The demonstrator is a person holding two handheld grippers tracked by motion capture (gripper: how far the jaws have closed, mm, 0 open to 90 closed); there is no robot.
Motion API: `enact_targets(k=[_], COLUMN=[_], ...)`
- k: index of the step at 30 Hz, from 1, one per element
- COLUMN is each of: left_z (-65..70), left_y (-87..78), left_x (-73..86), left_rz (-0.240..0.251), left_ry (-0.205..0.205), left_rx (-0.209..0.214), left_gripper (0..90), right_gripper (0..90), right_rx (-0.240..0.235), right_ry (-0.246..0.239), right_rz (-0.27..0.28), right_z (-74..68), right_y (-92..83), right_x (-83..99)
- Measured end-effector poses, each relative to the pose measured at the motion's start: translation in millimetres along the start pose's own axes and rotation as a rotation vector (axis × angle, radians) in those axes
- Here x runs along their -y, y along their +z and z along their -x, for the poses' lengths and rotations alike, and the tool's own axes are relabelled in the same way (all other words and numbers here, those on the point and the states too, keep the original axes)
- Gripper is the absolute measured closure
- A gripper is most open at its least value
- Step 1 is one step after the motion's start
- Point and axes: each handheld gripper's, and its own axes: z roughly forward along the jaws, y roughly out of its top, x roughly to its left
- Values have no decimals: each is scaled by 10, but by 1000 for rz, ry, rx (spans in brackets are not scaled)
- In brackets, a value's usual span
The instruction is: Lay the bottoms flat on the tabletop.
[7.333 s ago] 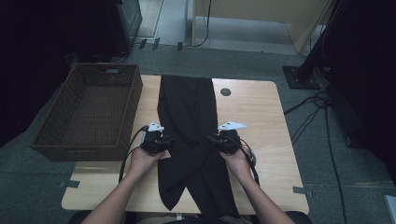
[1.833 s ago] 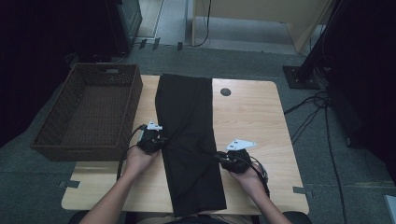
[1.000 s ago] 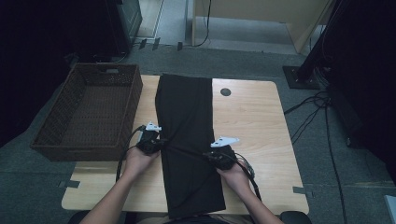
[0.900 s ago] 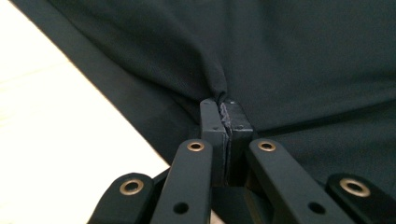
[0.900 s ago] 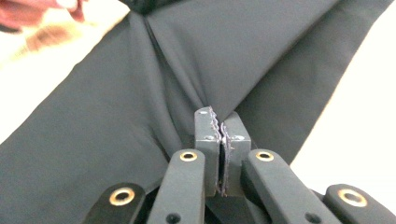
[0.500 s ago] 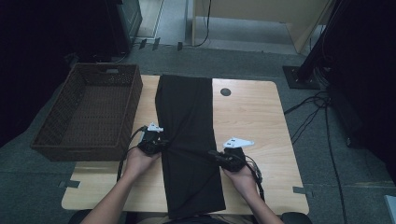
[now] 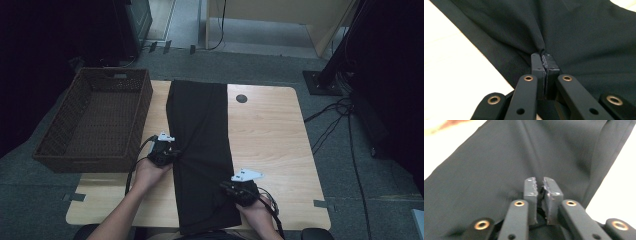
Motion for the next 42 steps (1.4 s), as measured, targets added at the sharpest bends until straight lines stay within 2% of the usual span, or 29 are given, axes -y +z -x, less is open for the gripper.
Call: enact_targets(k=[4,7,9,13,18,21,25,28,31,35,38,40,42], left_z=[8,8,10,9,21,31,54,76,105,79,87,91,96], left_y=[4,3,3,0,-2,0,-11,-32,-48,-48,-53,-55,-56], left_x=[0,0,0,6,17,21,41,60,85,118,137,143,149], left_rz=[3,2,2,2,7,13,15,17,19,36,43,44,44], left_ry=[-4,-7,-4,-3,-2,-5,-7,-16,-4,-28,-23,-24,-23], left_rx=[0,0,0,1,-6,-10,-15,-11,-21,-15,-24,-29,-27], left_gripper=[894,895,896,896,896,898,899,899,899,898,893,888,872], right_gripper=[729,630,573,518,477,435,350,324,319,322,336,366,421], right_rx=[-6,20,44,81,98,126,126,142,155,196,236,270,278], right_ry=[19,30,31,43,72,55,63,81,101,90,75,39,27], right_rz=[-48,28,78,130,132,145,109,87,99,76,89,85,83], right_z=[-30,52,148,362,611,704,826,925,1031,1074,1045,1014,1011], right_y=[-165,-241,-221,-50,208,353,600,758,873,1034,1100,1119,1112], right_x=[88,33,-70,-300,-527,-648,-842,-1009,-1141,-1236,-1267,-1258,-1252])
